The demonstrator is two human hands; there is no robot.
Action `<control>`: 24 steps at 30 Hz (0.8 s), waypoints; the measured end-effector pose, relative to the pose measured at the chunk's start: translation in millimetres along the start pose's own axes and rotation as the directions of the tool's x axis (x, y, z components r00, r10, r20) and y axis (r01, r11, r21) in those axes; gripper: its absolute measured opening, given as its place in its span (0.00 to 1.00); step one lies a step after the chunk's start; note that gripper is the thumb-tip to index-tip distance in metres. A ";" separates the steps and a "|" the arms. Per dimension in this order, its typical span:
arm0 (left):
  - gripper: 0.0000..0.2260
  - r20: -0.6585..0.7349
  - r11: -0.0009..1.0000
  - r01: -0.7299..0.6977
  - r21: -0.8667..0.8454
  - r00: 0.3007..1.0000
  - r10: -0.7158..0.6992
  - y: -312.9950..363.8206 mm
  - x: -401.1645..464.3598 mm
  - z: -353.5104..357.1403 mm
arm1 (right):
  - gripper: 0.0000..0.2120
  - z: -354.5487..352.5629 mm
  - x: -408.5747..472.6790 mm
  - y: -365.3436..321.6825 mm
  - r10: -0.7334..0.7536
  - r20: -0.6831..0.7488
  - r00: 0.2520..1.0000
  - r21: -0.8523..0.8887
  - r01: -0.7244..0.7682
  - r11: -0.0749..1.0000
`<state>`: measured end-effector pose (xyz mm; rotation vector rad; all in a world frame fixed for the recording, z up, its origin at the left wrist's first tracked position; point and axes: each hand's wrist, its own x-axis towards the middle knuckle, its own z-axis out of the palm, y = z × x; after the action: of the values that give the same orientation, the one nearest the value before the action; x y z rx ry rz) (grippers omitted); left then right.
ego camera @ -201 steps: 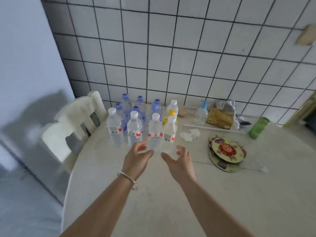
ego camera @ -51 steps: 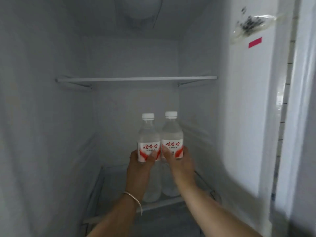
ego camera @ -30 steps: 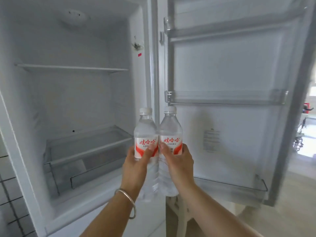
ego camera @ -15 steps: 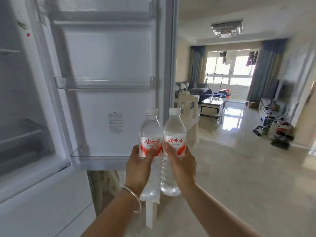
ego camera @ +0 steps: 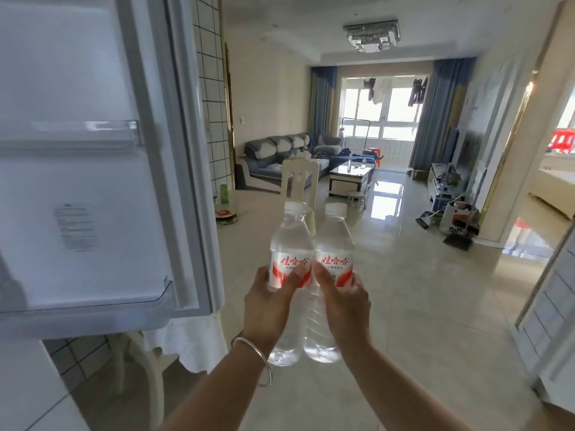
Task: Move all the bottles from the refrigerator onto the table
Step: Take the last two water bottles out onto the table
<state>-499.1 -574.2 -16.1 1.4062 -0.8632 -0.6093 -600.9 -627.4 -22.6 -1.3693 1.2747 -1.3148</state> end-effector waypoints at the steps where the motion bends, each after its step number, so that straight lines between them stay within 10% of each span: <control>1: 0.28 0.010 1.000 -0.001 0.000 1.000 0.001 -3.6 11.4 9.0 | 0.19 0.5 13.1 3.4 0.000 -0.003 1.000 0.000 0.000 1.000; 24: 0.26 -0.151 0.999 0.003 -0.043 0.988 -0.009 -79.6 381.7 76.6 | 0.20 204.8 357.9 48.1 -0.065 0.202 0.977 0.049 0.057 0.997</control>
<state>-333.1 -934.4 -39.6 1.3983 -0.7216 -0.5152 -426.0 -1003.6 -38.6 -1.4817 1.0689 -1.2016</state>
